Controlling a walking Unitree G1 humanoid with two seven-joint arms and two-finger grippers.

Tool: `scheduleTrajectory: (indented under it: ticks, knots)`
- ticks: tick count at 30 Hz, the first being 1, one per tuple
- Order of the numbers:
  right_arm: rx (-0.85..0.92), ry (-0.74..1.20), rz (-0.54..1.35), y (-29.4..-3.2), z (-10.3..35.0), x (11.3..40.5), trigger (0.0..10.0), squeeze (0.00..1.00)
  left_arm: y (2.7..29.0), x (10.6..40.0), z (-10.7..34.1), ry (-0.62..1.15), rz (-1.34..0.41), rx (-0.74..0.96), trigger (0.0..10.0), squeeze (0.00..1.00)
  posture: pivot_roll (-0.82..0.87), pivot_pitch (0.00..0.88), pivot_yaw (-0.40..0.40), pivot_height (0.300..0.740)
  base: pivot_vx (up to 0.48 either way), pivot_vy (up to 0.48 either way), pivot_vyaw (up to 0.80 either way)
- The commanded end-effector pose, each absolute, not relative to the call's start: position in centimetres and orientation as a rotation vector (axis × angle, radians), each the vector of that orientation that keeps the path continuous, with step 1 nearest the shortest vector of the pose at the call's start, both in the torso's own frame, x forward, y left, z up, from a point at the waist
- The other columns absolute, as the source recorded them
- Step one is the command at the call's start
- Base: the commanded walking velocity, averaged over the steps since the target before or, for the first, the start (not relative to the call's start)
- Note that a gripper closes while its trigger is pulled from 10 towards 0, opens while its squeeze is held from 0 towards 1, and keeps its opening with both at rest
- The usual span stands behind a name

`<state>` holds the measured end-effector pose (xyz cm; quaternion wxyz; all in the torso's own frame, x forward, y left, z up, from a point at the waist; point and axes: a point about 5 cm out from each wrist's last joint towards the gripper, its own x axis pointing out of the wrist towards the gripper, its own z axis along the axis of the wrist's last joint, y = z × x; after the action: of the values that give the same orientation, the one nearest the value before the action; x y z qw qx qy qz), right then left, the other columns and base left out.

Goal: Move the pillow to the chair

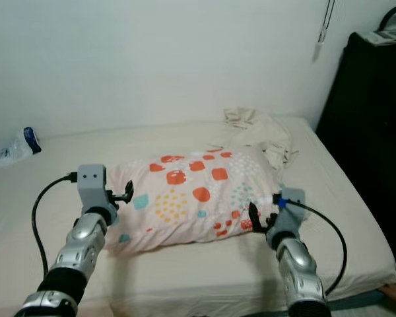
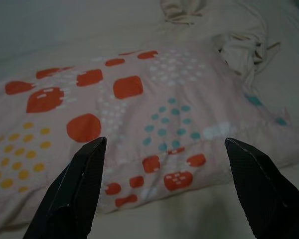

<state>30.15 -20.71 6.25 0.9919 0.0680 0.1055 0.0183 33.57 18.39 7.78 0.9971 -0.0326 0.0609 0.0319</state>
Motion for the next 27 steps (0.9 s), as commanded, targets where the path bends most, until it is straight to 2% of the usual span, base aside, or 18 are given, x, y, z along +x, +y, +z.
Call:
scheduleTrajectory:
  ticks: [1,19,27]
  knots:
    - [0.140,0.245,0.037,-20.8,5.7,29.9,10.0,0.00,18.9,33.4,7.2,0.156,0.066,-0.042,10.0,0.00,-0.14,0.058,0.083,0.705,0.000,0.000,0.00]
    - [0.213,0.198,0.043,-21.6,6.3,29.6,10.0,0.00,18.5,33.7,6.5,0.206,0.035,-0.046,10.0,0.00,-0.14,0.068,0.082,0.620,0.000,0.000,0.00]
    - [0.253,0.171,0.056,-21.6,6.8,29.5,10.0,0.00,18.3,33.8,6.6,0.202,0.025,-0.048,10.0,0.00,-0.15,0.069,0.086,0.595,0.000,0.000,0.00]
